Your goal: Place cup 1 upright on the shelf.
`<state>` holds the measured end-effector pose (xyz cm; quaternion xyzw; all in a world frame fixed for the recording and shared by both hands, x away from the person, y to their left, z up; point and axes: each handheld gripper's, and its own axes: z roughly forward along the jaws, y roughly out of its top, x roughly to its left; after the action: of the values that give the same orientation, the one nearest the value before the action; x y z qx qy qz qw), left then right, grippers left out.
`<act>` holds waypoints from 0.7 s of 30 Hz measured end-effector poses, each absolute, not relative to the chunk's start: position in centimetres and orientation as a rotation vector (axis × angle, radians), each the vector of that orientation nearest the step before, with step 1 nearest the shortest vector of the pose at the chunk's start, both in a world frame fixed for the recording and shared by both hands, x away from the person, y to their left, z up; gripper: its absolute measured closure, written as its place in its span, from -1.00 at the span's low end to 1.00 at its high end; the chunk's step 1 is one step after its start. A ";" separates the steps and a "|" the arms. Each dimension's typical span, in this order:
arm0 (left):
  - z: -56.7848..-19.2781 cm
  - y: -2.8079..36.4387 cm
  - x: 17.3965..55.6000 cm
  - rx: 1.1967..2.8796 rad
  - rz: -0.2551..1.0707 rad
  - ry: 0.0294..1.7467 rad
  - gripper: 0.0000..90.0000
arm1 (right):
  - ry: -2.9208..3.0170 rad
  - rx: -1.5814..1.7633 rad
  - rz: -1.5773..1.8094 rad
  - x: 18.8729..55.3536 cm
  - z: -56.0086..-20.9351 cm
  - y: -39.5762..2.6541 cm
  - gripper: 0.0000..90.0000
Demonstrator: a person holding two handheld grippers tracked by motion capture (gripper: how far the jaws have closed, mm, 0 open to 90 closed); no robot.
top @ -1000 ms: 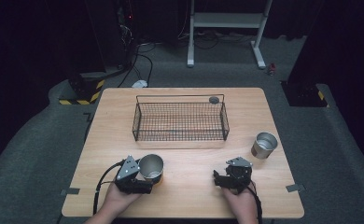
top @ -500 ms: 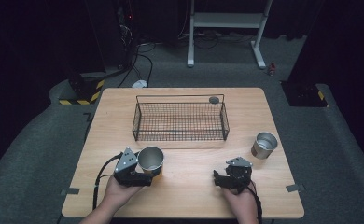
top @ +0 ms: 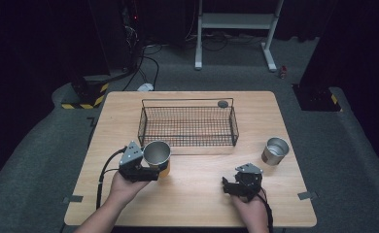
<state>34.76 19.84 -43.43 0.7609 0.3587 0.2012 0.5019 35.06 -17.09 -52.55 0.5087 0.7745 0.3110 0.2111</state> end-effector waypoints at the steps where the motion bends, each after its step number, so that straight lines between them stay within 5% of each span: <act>1: -43.3 19.8 34.9 1.836 0.482 0.867 -0.70 | 2.153 1.411 0.864 35.1 -52.6 -17.1 -0.81; 21: -41.6 20.3 37.8 1.811 0.498 0.887 -0.70 | 2.153 1.412 0.864 35.1 -52.6 -17.1 -0.80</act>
<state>37.83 20.27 -41.55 0.7512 0.3679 0.2064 0.5077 35.07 -17.10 -52.55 0.5081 0.7749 0.3109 0.2115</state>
